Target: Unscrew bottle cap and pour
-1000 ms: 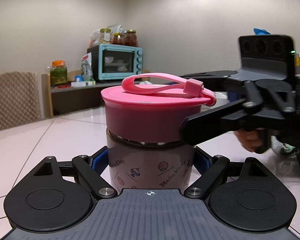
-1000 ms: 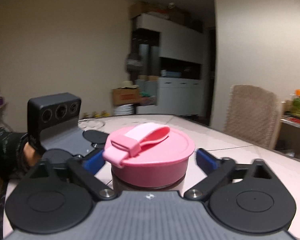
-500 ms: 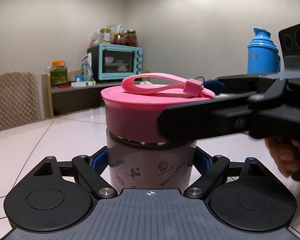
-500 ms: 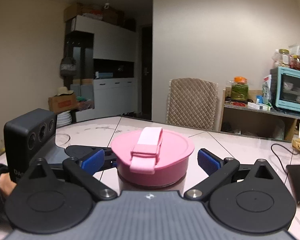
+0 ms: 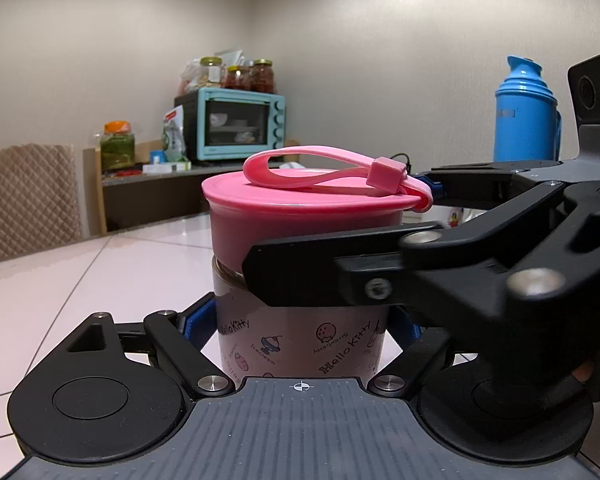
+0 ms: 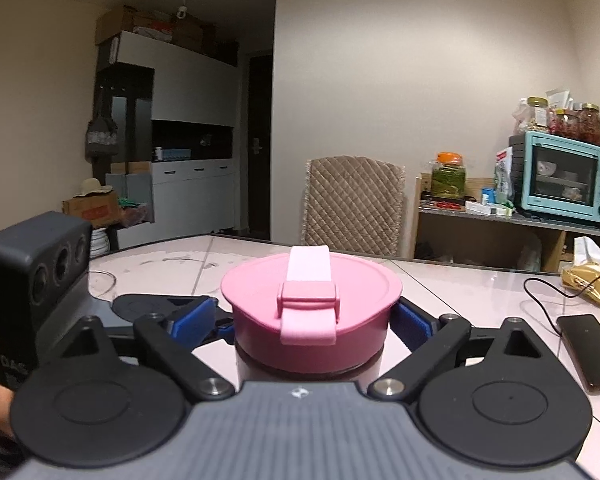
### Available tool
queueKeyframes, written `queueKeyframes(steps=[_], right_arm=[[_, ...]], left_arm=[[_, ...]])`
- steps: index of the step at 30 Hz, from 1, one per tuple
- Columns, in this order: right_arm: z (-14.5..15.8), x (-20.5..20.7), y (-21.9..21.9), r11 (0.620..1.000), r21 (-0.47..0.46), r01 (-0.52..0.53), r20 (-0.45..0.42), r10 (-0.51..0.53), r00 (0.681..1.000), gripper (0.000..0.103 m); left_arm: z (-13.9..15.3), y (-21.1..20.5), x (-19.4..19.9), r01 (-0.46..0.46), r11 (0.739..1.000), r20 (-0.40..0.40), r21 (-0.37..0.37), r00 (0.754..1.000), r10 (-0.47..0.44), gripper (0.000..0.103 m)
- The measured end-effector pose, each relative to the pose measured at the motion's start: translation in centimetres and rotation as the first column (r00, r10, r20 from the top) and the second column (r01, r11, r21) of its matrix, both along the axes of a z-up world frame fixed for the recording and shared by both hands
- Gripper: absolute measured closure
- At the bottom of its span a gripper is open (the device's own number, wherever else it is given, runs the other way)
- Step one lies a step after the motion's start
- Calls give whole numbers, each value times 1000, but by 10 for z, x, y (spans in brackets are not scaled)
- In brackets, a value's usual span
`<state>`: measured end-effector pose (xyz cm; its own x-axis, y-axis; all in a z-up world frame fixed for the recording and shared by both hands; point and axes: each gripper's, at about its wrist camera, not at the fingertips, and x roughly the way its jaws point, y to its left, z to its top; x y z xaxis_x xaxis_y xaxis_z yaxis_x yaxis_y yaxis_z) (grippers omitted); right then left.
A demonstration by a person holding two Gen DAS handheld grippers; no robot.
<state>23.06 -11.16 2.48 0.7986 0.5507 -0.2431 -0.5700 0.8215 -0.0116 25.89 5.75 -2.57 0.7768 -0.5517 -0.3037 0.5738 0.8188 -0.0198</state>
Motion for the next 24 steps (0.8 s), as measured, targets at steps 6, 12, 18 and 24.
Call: queueKeyframes(steps=[6,12,18,24], right_arm=[[-2,-4,2,1000,7,30,5,-30,1000,12],[-2,-5,5,999,-3,34,16,-34,999,17],[0,-1,-3,999,-20,-46,15,46,999,18],[1,25,-30,959,-24,-282,17,282,959,18]], left_arm=[[0,0,1,0,1000,1,0,1000,0,13],[0,0,3,-2,1000,0,-1,1000,2,14],[0,-2,6,-1,1000,-1,-2,1000,1,14],[1,-4,6,-1,1000,-3,-8,1000,1,14]])
